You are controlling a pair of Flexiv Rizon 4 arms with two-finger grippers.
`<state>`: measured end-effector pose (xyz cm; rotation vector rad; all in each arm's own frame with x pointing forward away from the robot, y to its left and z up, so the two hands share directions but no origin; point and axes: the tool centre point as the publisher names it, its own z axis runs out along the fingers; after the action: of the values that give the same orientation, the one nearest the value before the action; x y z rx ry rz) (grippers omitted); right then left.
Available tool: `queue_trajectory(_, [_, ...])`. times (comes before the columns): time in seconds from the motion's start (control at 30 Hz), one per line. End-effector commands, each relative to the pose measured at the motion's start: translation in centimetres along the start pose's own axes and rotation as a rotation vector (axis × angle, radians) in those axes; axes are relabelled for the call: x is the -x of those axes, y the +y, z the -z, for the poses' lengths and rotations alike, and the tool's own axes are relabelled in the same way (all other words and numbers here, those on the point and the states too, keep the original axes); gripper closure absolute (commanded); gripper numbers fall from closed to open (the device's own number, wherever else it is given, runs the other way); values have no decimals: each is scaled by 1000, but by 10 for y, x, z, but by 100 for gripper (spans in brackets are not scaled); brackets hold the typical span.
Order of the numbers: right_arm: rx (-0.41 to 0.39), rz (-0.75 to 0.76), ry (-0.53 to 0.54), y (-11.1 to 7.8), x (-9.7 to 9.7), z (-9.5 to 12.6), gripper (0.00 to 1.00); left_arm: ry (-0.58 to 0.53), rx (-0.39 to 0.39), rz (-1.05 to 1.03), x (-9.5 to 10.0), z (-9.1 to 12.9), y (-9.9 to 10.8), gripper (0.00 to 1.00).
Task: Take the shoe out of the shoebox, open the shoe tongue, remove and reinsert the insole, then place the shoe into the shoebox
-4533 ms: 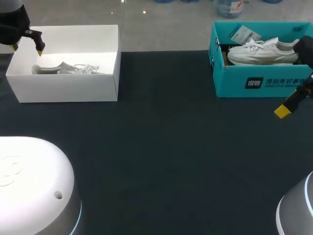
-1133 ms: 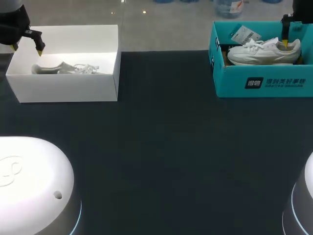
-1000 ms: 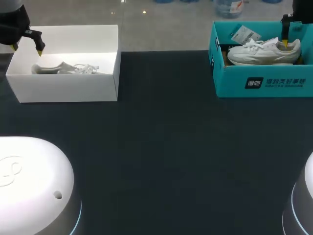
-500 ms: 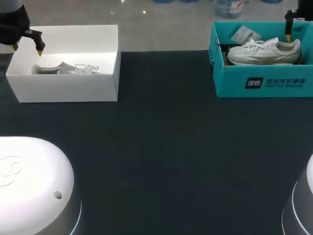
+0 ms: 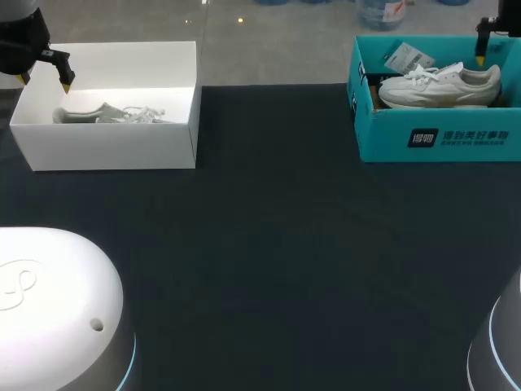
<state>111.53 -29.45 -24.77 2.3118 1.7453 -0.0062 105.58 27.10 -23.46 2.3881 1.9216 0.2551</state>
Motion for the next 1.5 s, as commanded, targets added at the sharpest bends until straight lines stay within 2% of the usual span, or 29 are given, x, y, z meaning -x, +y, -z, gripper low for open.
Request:
queue_trajectory(0.03, [-61,3,-14,30,-9,-15,0,1,-1,-1,-1,0,0,0])
queue_trajectory(0.33, [-124,-8,1,39,-3,-48,0,1,-1,-1,-1,0,0,0])
queue_trajectory(0.6, [-143,-8,6,43,2,-73,0,1,-1,-1,-1,0,0,0])
queue_trajectory(1.3, [-109,17,27,65,2,-92,0,1,-1,-1,-1,0,0,0])
queue_trajectory(1.5, [-107,17,35,66,0,-98,0,1,-1,-1,-1,0,0,0])
